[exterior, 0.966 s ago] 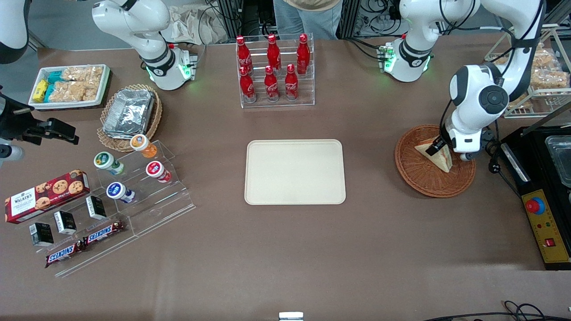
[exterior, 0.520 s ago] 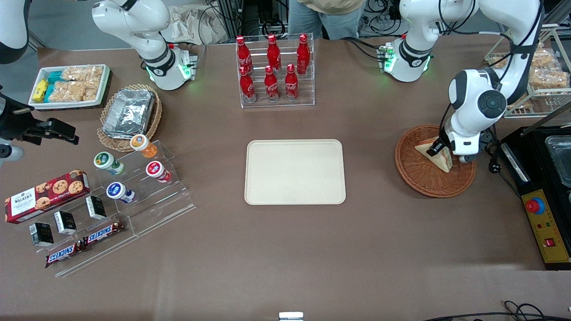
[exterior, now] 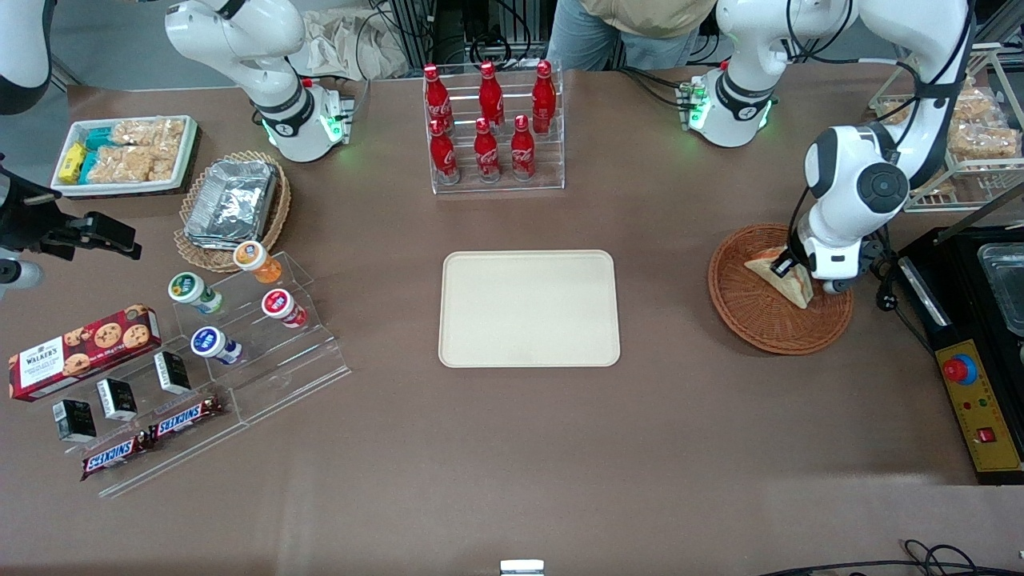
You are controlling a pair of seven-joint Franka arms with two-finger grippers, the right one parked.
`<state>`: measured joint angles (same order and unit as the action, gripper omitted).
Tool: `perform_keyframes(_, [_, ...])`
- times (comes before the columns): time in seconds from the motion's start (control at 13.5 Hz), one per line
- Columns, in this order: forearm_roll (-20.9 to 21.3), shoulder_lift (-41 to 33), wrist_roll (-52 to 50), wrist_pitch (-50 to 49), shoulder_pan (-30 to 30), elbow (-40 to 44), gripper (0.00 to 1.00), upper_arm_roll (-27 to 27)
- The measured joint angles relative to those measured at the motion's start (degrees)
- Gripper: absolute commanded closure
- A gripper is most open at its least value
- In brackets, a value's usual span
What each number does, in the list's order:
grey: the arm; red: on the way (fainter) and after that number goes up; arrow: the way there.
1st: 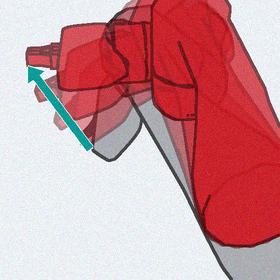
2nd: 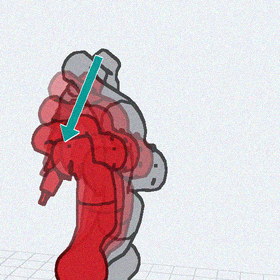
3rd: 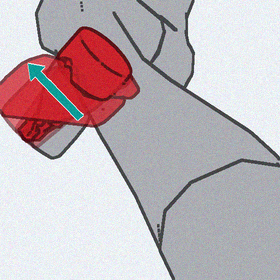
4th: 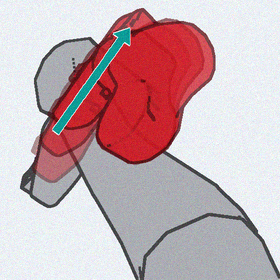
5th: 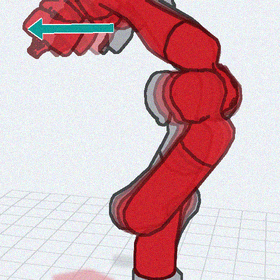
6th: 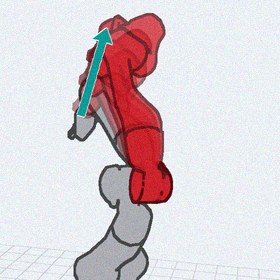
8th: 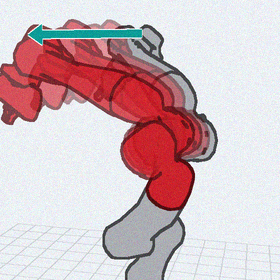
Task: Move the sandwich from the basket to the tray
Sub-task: 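Close the left gripper on the sandwich's crust edge, then lift the sandwich out of the basket and carry it toward the tray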
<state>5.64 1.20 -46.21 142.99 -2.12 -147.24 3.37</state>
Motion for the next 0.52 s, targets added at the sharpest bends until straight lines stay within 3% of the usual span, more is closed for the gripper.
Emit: perform_keyframes(0.52, [-0.16, -6.36, 5.88, -18.48, -6.26, 11.08, 1.0, -1.4])
